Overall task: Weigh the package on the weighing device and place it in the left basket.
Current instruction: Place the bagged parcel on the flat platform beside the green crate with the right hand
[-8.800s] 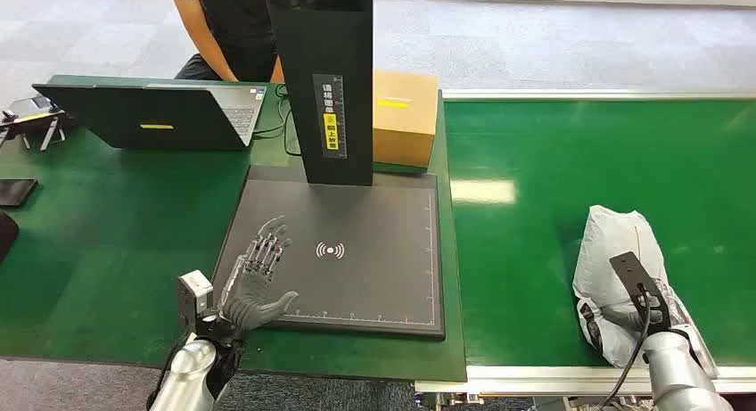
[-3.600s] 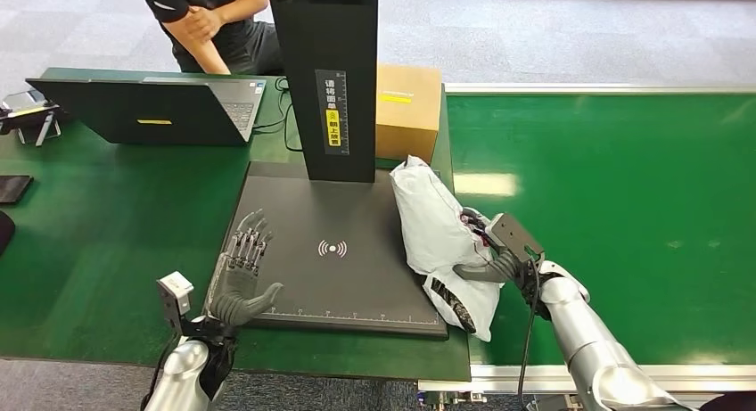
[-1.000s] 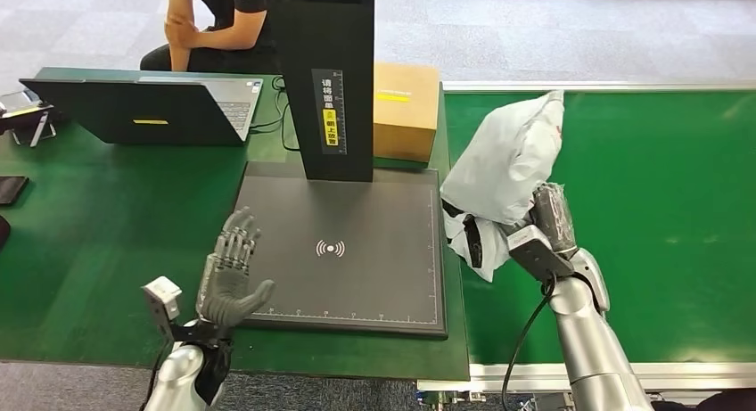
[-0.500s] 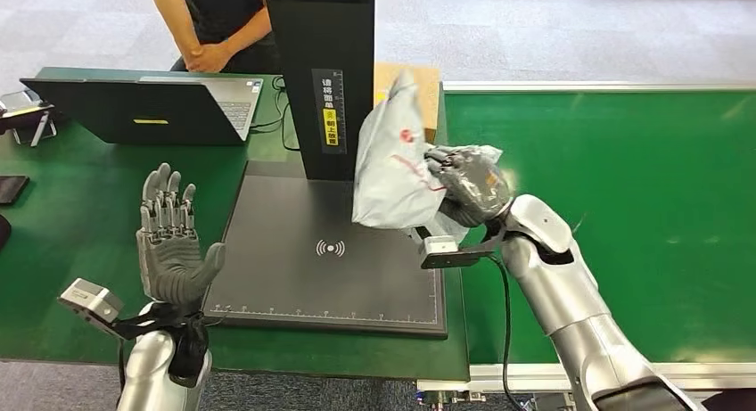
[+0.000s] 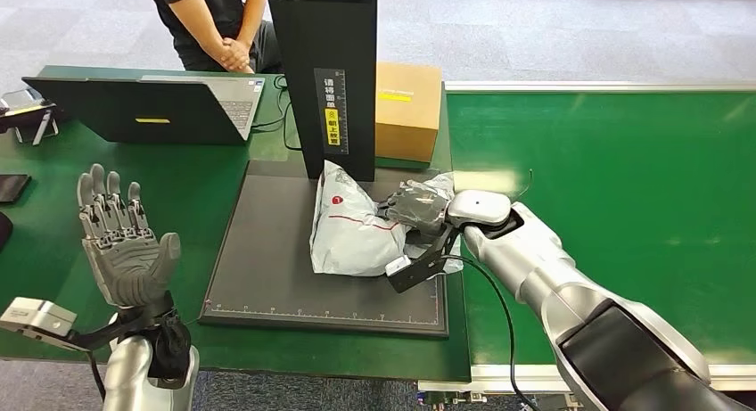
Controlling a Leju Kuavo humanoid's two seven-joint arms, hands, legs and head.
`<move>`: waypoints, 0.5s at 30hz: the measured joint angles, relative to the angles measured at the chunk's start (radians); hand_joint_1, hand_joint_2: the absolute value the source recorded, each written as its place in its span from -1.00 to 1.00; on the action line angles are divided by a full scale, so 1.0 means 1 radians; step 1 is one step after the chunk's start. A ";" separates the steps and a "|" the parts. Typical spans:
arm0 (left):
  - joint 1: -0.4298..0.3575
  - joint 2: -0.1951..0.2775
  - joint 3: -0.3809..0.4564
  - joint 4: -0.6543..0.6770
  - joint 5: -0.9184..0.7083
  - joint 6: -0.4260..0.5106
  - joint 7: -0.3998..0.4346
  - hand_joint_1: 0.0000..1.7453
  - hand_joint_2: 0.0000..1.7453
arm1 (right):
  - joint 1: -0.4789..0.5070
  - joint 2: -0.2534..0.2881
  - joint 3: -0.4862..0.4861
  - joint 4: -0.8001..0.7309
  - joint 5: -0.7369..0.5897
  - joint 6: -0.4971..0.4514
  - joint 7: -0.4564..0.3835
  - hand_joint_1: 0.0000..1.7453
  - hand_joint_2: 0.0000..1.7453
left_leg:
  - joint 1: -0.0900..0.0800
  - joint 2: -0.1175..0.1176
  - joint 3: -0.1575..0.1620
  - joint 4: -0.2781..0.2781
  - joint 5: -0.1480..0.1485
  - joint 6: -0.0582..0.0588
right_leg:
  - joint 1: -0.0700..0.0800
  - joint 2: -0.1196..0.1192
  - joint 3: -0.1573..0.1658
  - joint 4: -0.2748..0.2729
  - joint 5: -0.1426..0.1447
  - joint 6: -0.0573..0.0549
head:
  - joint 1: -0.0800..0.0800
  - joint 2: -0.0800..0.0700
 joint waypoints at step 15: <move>0.000 -0.003 -0.055 0.016 -0.009 -0.009 0.001 -1.00 1.00 | 0.022 0.031 0.024 0.094 -0.126 -0.498 -0.024 -1.00 -1.00 | 0.000 0.000 0.001 0.000 0.000 0.000 | 0.000 0.000 0.000 0.000 0.000 0.000 | 0.000 0.000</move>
